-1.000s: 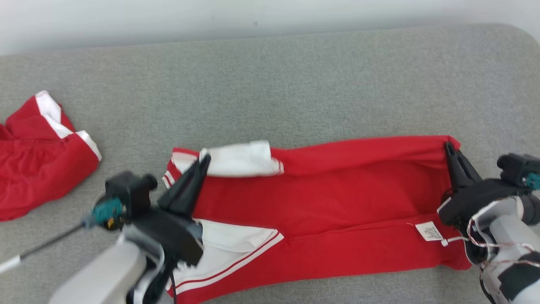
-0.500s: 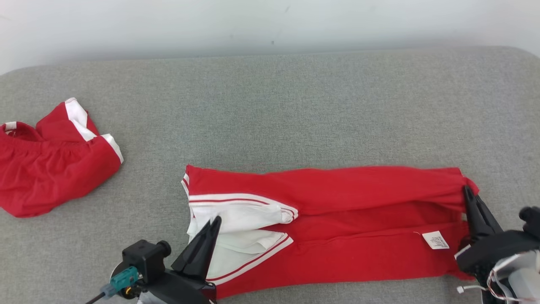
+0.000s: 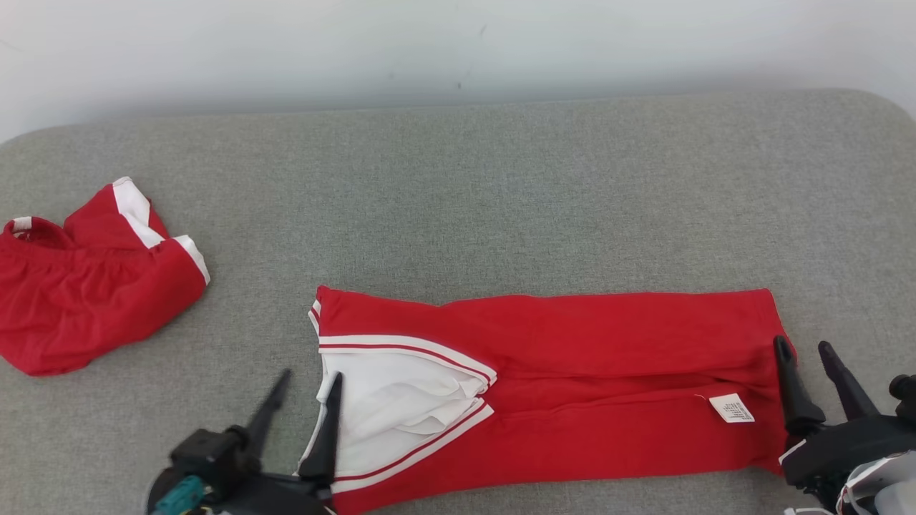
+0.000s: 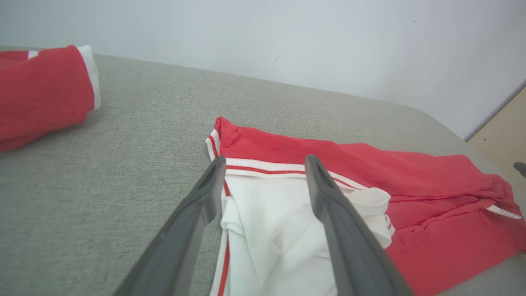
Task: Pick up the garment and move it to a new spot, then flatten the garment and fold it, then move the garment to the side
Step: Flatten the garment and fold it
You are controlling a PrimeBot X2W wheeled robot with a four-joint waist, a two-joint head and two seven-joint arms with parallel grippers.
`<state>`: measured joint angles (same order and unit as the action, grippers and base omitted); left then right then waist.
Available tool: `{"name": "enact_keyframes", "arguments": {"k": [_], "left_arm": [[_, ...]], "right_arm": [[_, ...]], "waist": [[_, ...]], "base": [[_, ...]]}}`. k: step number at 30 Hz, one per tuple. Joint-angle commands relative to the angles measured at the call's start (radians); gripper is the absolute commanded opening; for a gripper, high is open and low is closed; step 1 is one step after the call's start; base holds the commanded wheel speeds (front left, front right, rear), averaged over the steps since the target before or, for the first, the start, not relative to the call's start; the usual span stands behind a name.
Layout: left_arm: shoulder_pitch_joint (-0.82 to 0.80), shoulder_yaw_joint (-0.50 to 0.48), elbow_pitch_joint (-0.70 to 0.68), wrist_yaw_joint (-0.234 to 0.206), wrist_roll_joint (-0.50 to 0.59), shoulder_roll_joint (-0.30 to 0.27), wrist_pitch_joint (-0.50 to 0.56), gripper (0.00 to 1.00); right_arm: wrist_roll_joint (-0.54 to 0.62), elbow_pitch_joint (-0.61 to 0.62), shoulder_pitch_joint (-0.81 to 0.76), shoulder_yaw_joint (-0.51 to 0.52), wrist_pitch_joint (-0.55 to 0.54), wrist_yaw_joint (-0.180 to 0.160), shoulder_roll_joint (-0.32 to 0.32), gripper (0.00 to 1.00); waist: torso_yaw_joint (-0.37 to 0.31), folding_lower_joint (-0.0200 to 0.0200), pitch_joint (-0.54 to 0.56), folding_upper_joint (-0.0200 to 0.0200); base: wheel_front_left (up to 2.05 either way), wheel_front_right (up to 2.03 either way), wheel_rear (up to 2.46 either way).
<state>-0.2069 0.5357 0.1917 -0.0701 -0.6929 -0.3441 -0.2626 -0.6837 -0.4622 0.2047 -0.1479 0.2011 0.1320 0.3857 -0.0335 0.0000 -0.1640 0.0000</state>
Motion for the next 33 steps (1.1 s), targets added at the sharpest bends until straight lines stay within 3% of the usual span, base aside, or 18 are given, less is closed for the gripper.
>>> {"name": "enact_keyframes", "arguments": {"k": [1,7,13,22,23,24,25,26,33], "left_arm": [[0.024,-0.039,-0.01,-0.004,0.036,0.012,-0.003,1.0],[0.088,-0.227,-0.064,0.0,0.198,0.071,-0.003,1.0],[0.138,-0.36,-0.088,0.035,0.302,0.129,-0.003,1.0],[0.176,-0.511,-0.064,0.133,0.417,0.218,-0.003,1.0],[0.177,-0.52,-0.06,0.14,0.432,0.225,-0.003,1.0],[0.178,-0.533,-0.058,0.147,0.444,0.23,-0.003,1.0],[0.179,-0.545,-0.054,0.152,0.447,0.235,-0.003,1.0],[0.18,-0.555,-0.051,0.159,0.455,0.241,-0.003,1.0],[0.189,-0.605,-0.042,0.186,0.5,0.267,-0.003,1.0]], "right_arm": [[0.011,0.01,-0.008,0.011,-0.005,-0.003,0.003,1.0],[0.046,-0.019,0.013,0.056,-0.068,-0.003,-0.012,1.0],[0.074,-0.098,0.042,0.07,-0.116,-0.003,-0.032,1.0],[0.081,-0.262,0.105,0.036,-0.126,-0.003,-0.065,1.0],[0.073,-0.272,0.106,0.028,-0.127,-0.003,-0.066,0.76],[0.066,-0.281,0.106,0.018,-0.131,-0.003,-0.068,0.42],[0.06,-0.288,0.106,0.01,-0.13,-0.003,-0.068,0.17],[0.056,-0.295,0.107,0.002,-0.127,-0.003,-0.066,0.0],[0.011,-0.343,0.131,-0.011,-0.108,-0.003,-0.025,0.0]], "waist": [[0.002,0.0,0.004,0.0],[0.012,0.0,0.018,0.0],[0.025,0.0,0.022,0.0],[0.05,0.0,0.021,0.0],[0.053,0.0,0.021,0.0],[0.054,0.0,0.022,0.0],[0.055,0.0,0.024,0.0],[0.055,0.0,0.025,0.0],[0.045,0.0,0.051,0.0]], "base": [[0.0,0.0,0.0],[0.0,0.0,0.0],[0.0,0.0,0.0],[0.0,0.0,0.0],[0.0,0.0,0.0],[0.0,0.0,0.0],[0.0,0.0,0.0],[0.0,0.0,0.0],[0.0,0.0,0.0]]}}
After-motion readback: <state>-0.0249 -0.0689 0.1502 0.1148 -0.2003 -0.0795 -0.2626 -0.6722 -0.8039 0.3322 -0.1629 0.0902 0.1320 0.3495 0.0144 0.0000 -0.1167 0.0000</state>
